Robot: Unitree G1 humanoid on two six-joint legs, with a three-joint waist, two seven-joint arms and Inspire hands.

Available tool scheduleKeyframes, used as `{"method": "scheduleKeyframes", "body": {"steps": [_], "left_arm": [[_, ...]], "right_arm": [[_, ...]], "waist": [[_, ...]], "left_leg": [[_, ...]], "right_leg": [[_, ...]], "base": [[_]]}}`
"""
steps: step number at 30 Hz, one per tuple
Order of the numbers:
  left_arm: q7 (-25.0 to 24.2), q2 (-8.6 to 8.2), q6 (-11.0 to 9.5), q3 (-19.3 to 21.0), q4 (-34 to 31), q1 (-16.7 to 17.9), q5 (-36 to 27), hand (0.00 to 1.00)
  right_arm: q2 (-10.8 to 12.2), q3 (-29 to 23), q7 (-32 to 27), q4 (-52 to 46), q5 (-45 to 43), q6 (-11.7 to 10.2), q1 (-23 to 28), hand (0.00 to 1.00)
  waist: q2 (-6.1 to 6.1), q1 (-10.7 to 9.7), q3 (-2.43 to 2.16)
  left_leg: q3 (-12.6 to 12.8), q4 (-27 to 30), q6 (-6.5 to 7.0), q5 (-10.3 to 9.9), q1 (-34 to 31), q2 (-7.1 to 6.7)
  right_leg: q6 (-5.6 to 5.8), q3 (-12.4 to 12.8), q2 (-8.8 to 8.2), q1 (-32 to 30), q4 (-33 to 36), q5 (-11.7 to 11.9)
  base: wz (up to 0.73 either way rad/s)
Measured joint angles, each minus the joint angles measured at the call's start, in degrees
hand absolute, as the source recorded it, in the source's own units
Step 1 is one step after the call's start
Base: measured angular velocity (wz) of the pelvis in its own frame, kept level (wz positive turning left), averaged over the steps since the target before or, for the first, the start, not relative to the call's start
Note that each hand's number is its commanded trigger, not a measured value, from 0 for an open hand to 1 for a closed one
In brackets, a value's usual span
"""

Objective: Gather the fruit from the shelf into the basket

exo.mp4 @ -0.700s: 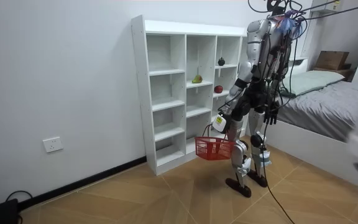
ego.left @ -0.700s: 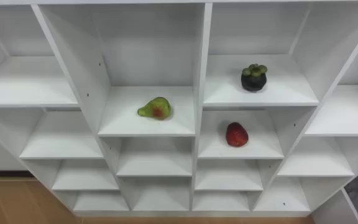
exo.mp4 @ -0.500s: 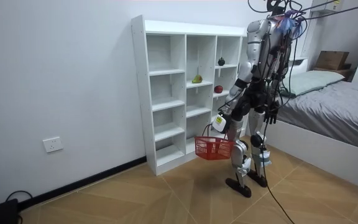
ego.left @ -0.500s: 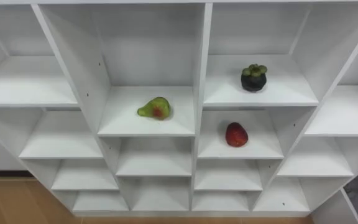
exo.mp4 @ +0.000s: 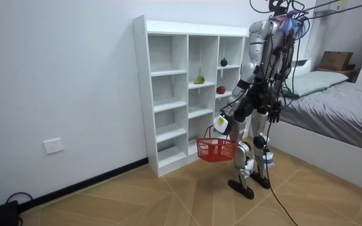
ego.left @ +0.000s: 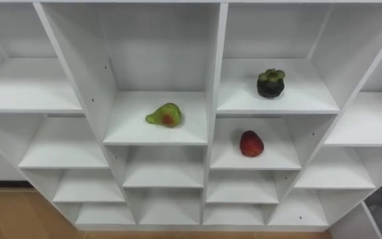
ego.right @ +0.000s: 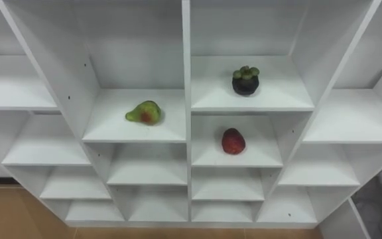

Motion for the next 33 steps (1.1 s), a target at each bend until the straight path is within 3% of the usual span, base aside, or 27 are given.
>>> {"method": "scheduleKeyframes", "body": {"steps": [8,16,18,24,28,33], "left_arm": [[1.9,0.04,-4.0,0.0,-0.2,-0.1,0.0,1.0],[1.7,0.14,-8.2,0.0,-0.2,-0.3,-2.3,1.0],[1.2,0.16,-9.1,0.1,-0.5,-0.2,-2.5,1.0],[0.6,0.16,-11.3,0.1,-1.4,0.0,-2.7,1.0],[0.5,0.08,-12.9,0.1,-1.4,0.1,-3.1,1.0],[-0.1,0.07,-13.1,0.1,-3.0,0.6,-3.1,1.0]], "right_arm": [[-0.1,-4.1,-4.2,-3.2,7.3,-6.8,-1.0,0.0],[-0.1,-4.5,-7.5,-12.0,8.3,-11.2,-0.4,0.0],[-0.3,-4.9,-8.5,-16.7,7.1,-11.4,0.1,0.0],[-0.3,-5.7,-11.8,-31.8,5.7,-15.5,1.7,0.0],[0.4,-4.2,-13.3,-48.2,1.6,-17.7,7.8,0.0],[0.4,-4.2,-13.5,-61.9,-0.8,-18.0,11.5,0.0]], "waist": [[0.32,0.0,-0.03],[0.03,0.0,-0.21],[0.09,-0.1,-0.21],[0.5,0.1,-0.21],[0.42,0.0,-0.28],[0.52,-0.1,-0.46]], "left_leg": [[-0.1,0.1,-0.01,0.0,-0.5,-0.03],[0.1,-0.1,-0.01,0.0,-0.4,-0.08],[0.1,-0.2,0.0,0.0,-0.3,-0.07],[1.3,-0.4,-0.01,0.0,-0.3,0.23],[1.7,-0.7,-0.14,0.1,-0.4,0.32],[1.9,-0.8,-0.14,0.1,-0.6,0.35]], "right_leg": [[0.03,-0.1,0.03,-0.5,-0.1,0.0],[0.08,0.1,0.0,-0.8,-0.1,0.1],[0.08,0.1,0.01,-0.9,-0.1,0.2],[0.02,1.4,0.3,-1.2,-0.2,0.5],[-0.05,1.6,0.33,-2.0,-0.1,0.5],[-0.05,2.0,0.37,-2.2,-0.1,0.5]], "base": [[0.0],[-0.01],[-0.02],[-0.09],[-0.06],[-0.03]]}}
